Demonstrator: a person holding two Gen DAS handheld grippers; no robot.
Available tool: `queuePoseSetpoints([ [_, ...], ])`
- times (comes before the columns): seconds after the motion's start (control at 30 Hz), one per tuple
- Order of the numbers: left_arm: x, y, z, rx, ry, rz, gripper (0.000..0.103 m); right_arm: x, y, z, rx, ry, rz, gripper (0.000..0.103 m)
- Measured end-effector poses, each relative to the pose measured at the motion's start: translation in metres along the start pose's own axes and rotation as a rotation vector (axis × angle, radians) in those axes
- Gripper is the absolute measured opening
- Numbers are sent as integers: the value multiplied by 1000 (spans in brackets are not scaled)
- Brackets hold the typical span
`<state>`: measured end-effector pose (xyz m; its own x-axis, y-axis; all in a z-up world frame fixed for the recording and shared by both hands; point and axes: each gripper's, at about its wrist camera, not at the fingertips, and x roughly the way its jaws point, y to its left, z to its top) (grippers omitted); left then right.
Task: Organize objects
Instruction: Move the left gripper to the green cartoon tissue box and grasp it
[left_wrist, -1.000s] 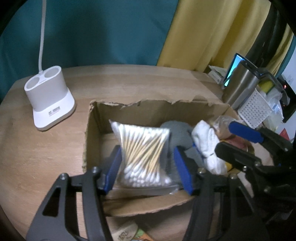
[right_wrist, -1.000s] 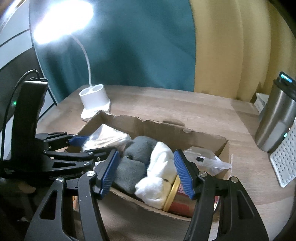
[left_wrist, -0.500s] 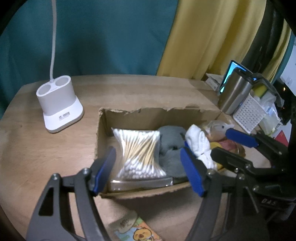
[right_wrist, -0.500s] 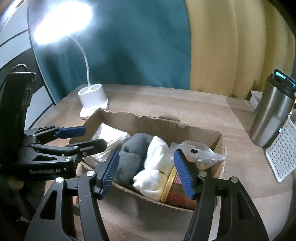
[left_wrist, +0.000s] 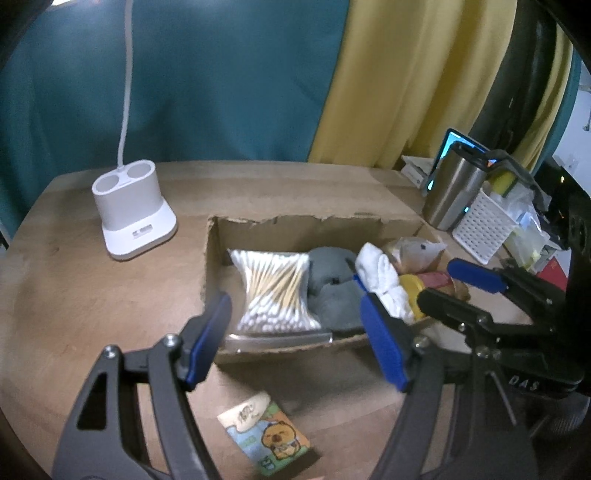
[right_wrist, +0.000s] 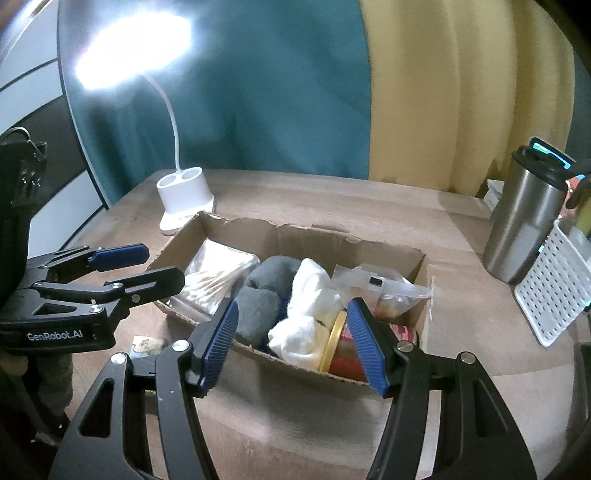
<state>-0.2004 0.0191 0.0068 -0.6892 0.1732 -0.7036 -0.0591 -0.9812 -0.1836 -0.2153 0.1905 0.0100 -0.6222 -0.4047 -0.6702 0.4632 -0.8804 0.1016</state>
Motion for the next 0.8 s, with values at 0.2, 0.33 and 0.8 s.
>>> queuePoseSetpoints([
  [0.2, -11, 1, -8, -27, -10, -15, 74, -9, 1, -5, -2, -7, -12, 65],
  [0.33, -17, 0, -13, -23, -16, -7, 76, -16, 0, -7, 7, -19, -20, 65],
  [0.8, -30, 1, -37, -42, -7, 8, 76, -31, 5, -22, 9, -21, -16, 65],
])
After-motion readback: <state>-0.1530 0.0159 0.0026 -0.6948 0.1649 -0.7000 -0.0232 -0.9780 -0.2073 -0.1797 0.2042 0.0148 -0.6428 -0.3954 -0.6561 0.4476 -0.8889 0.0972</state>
